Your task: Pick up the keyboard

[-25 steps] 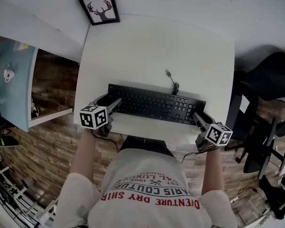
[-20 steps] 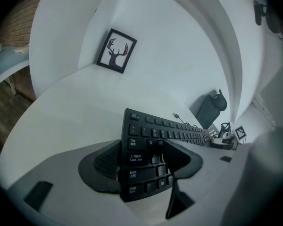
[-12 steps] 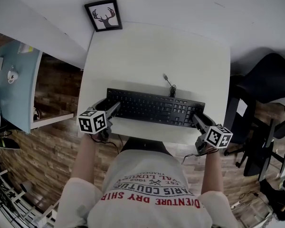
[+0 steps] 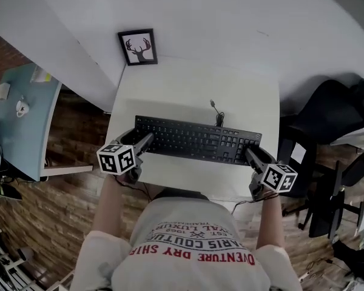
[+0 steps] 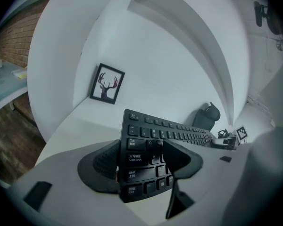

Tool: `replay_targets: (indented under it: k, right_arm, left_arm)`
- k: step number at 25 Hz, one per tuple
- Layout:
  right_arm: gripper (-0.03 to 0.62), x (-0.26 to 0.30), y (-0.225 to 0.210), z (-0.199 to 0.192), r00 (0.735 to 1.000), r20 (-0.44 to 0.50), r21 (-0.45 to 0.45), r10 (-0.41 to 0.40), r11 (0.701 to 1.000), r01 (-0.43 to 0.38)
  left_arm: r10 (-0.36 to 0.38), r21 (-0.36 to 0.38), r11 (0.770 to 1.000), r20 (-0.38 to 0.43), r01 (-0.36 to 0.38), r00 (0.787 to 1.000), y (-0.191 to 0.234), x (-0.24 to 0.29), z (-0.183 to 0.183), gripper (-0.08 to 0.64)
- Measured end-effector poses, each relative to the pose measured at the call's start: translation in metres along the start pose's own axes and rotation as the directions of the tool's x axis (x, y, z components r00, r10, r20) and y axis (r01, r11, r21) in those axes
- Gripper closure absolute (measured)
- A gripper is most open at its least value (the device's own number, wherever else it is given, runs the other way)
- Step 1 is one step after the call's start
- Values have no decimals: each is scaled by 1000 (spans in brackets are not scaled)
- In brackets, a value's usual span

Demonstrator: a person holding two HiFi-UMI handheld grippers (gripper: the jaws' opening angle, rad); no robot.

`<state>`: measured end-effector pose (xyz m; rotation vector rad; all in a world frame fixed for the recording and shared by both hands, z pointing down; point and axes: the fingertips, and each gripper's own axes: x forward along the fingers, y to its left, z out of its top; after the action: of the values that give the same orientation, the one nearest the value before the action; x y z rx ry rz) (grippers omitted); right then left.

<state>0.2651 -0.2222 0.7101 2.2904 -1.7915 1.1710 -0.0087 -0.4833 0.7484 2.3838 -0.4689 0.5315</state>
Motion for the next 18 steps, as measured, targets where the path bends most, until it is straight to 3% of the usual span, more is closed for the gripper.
replay_targets:
  k: [9,18]
  right_arm:
    - [382,-13,39,78,993,115,-96,40,995,-29]
    - [382,-32,74,141,971,220,-167,89,985,-53]
  left_arm:
    - [-38,98,995,148,24,988,-20,-27,89,268]
    - [-78,189,982,276,26,958,-45,-59,162,268]
